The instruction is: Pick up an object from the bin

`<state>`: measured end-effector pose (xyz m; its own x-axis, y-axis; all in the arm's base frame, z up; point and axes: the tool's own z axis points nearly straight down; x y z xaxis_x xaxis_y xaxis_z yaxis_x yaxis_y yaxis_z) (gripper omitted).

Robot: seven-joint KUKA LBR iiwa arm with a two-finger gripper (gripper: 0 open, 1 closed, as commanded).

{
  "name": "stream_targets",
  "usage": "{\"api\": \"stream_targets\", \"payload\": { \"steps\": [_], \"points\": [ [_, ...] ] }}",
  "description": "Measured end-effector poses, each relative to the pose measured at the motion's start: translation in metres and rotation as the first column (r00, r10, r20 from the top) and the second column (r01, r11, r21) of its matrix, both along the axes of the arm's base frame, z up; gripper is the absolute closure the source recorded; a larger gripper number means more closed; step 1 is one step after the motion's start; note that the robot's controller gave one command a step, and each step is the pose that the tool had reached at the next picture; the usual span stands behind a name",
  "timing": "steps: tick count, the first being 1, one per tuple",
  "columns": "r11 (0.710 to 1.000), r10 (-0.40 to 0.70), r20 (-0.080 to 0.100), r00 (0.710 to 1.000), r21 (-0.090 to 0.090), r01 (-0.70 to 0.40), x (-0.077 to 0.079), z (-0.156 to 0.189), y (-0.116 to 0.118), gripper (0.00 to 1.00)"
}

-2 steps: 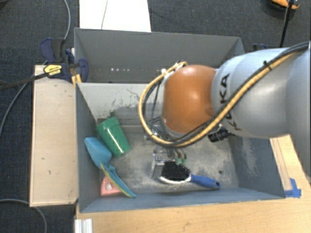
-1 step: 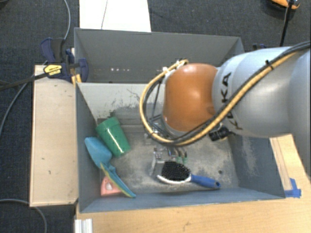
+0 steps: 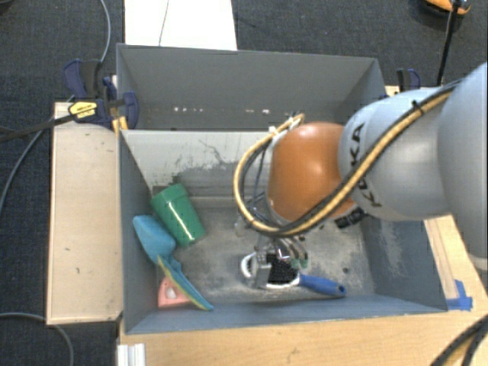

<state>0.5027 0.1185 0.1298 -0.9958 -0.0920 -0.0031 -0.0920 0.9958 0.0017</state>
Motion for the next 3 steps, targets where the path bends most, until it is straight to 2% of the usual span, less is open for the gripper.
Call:
{"api": "stream_targets", "payload": {
  "steps": [1,2,3],
  "points": [
    [0.995,0.099,-0.008,0.995,-0.001,-0.099,-0.021,-0.005,-0.038,0.00],
    [0.986,-0.164,-0.001,0.986,0.000,0.164,-0.020,0.002,-0.051,0.00],
    [0.998,-0.056,-0.004,0.998,-0.001,0.056,-0.020,-0.040,-0.058,0.00]
  ]
}}
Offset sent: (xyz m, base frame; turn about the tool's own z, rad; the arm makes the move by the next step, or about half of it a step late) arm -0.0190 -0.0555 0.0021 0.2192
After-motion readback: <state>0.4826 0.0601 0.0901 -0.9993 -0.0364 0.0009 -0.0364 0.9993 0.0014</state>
